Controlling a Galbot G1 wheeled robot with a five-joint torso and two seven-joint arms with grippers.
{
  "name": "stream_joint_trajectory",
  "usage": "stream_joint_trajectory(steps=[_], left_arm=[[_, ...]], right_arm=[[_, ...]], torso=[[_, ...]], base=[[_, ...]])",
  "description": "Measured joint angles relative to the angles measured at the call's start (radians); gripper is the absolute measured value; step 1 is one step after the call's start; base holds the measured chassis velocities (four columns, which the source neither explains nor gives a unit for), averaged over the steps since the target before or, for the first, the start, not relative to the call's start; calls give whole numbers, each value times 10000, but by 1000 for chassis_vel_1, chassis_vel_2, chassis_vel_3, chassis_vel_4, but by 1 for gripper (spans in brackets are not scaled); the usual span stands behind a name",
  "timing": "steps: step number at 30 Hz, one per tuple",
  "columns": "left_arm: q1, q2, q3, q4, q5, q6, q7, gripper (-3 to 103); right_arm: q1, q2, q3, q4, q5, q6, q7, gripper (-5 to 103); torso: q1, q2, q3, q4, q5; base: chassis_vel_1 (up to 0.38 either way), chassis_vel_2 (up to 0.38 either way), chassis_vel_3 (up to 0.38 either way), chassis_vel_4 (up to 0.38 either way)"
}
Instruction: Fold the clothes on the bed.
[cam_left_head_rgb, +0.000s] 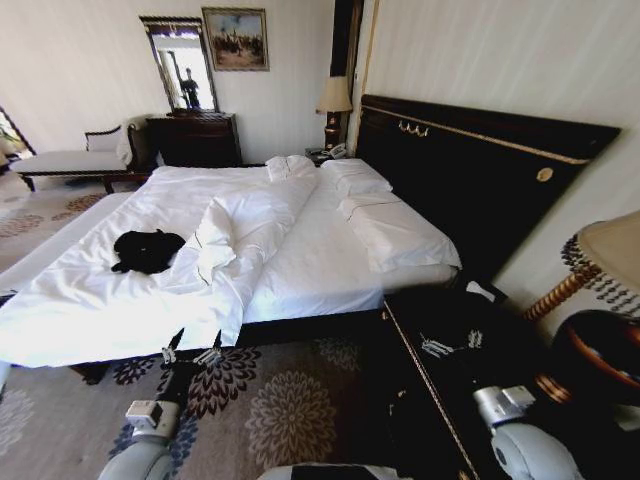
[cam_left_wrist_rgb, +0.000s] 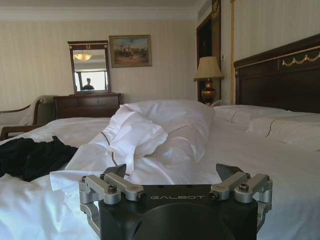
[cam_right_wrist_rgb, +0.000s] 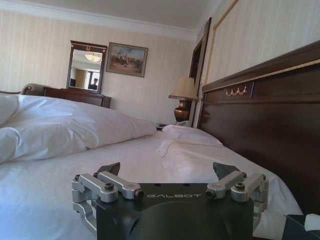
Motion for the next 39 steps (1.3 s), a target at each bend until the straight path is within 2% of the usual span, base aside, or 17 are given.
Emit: stream_joint_trajectory(steps=[5, 7, 10, 23, 39], left_arm=[[71, -28, -112, -21, -19, -15, 2, 100], [95, -40, -142, -42, -70, -12, -6, 100], [122, -44, -138, -89, -152, 33, -27, 100], [116, -87, -120, -96, -145, 113, -75, 100], [160, -72, -192, -188, -150, 128, -83, 100]], right_arm=[[11, -47, -28, 74, 200, -72, 3, 100], [-30, -60, -31, 168, 687, -179, 20, 100], [-41, -50, -27, 214, 836, -215, 24, 100], [-93, -129, 11, 84, -290, -5, -124, 100], [-139, -87, 57, 15, -375, 30, -183, 100]], torso=[[0, 0, 0, 1, 2], [0, 0, 0, 1, 2], [0, 0, -1, 0, 1], [2, 0, -1, 0, 3], [1, 0, -1, 0, 2]], base=[[-104, 121, 110, -108], [-121, 119, 117, -117], [-111, 106, 105, -118], [-130, 134, 126, -129], [-120, 121, 121, -104]])
